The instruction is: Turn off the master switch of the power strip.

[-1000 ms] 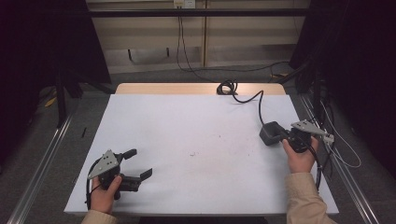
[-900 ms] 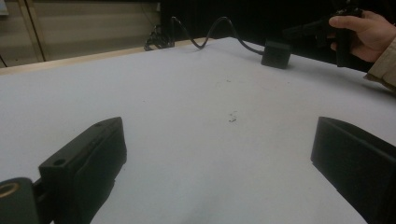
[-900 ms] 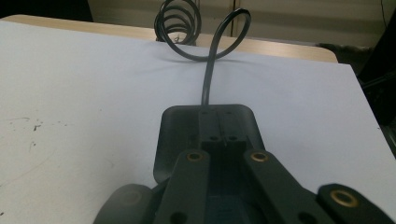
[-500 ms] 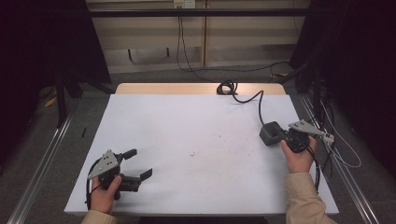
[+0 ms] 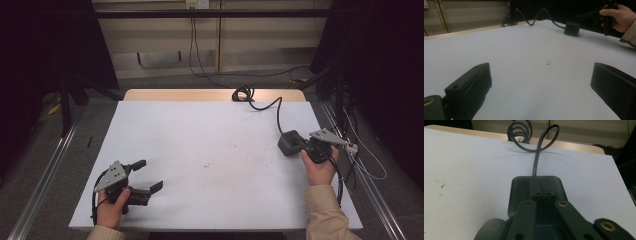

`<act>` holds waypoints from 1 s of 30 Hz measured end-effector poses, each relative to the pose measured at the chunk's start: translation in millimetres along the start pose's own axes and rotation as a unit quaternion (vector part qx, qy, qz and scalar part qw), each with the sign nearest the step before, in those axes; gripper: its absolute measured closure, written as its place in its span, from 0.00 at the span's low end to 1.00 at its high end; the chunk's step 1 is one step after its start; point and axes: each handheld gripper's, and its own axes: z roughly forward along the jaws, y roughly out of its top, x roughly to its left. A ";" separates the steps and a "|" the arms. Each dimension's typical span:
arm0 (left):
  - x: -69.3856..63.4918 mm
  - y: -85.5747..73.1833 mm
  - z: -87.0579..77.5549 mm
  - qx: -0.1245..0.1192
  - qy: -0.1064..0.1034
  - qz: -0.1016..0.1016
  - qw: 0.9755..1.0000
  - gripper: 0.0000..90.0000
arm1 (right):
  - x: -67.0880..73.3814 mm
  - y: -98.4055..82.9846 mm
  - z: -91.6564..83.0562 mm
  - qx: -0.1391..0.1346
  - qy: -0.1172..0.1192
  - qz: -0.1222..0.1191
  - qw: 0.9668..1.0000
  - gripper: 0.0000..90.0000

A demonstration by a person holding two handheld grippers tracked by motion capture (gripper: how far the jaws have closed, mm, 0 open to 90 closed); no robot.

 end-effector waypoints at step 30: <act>-0.5 -0.1 -0.8 0.004 0.001 0.005 1.000 0.03 | 1.3 0.0 -0.2 0.002 -0.004 -0.003 1.000 1.00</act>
